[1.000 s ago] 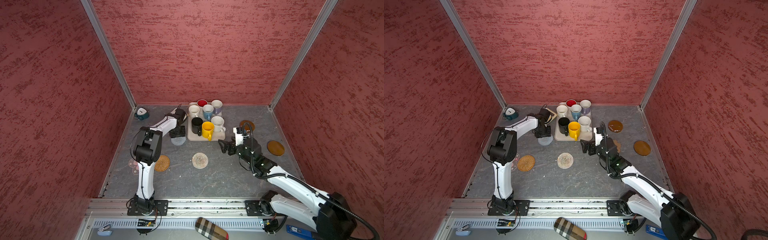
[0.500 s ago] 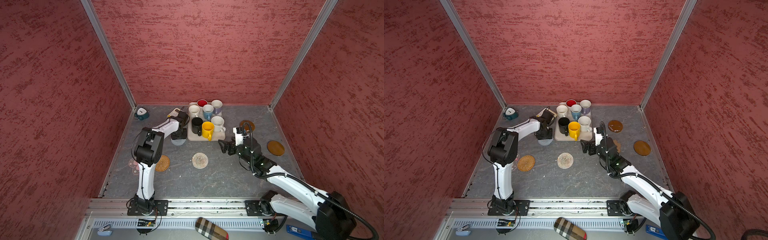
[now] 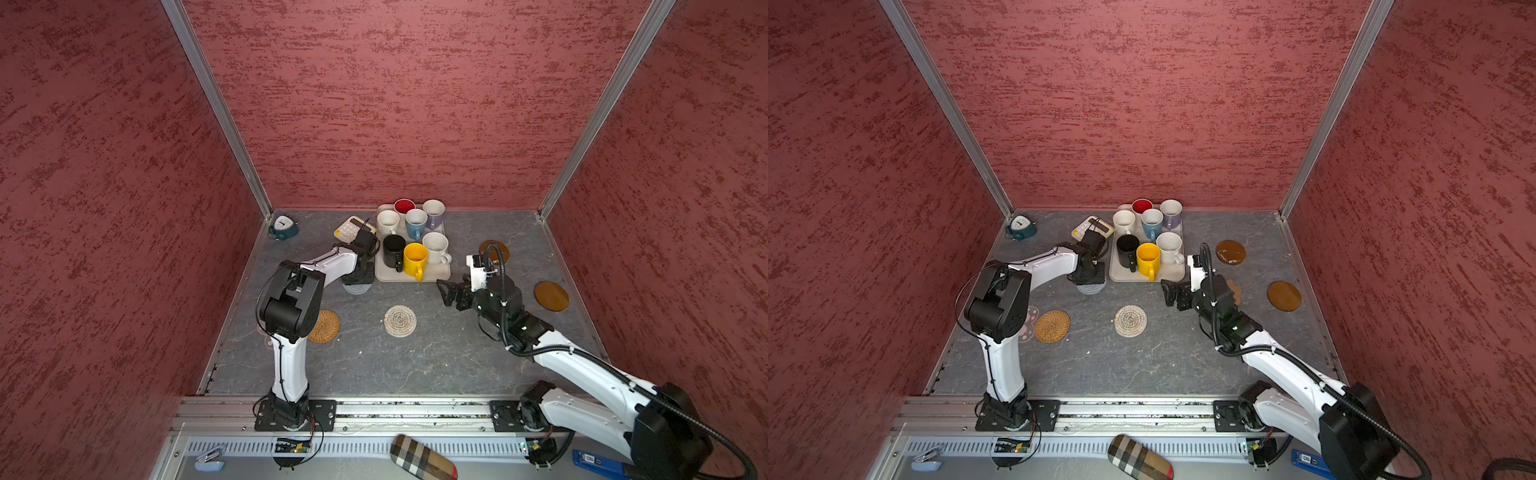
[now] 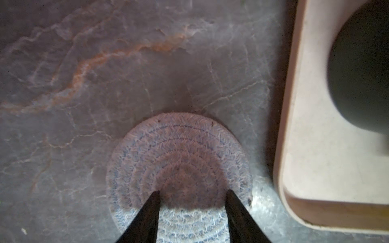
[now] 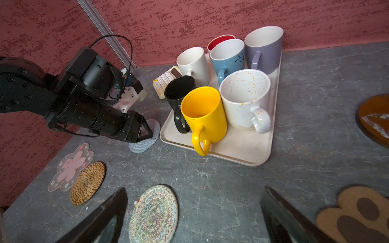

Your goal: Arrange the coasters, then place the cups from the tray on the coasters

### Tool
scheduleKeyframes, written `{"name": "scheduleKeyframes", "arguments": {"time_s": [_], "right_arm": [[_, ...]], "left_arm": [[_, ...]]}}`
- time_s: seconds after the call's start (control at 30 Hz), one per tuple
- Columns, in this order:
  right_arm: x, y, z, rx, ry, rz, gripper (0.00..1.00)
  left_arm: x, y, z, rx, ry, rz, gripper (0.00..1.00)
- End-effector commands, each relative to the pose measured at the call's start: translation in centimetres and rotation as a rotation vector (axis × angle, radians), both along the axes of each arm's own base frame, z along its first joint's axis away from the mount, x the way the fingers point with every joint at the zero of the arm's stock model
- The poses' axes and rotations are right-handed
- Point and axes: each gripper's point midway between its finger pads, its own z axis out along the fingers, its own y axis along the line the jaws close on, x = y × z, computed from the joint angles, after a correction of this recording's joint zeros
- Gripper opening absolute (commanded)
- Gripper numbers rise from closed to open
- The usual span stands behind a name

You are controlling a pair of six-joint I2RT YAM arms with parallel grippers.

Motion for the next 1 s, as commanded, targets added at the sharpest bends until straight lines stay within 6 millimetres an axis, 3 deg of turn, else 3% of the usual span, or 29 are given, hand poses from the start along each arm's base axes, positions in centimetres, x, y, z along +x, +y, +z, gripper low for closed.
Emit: {"name": "scheduleKeyframes", "arguments": {"time_s": [0.0, 0.17, 0.5, 0.97], "right_arm": [[0.3, 0.0, 0.7, 0.024, 0.001, -0.002, 0.99], [0.2, 0.2, 1.2, 0.041, 0.005, 0.001, 0.99], [-0.1, 0.5, 1.9, 0.079, 0.016, 0.017, 0.99], [-0.1, 1.2, 2.2, 0.077, 0.027, 0.052, 0.99]], "left_arm": [[-4.1, 0.0, -2.2, 0.006, 0.127, 0.002, 0.5], [-5.6, -0.5, -1.9, -0.009, 0.122, -0.004, 0.5], [-9.2, -2.5, -3.3, -0.032, 0.147, -0.038, 0.5], [-14.6, -3.1, -2.8, -0.068, 0.147, -0.035, 0.49]]}}
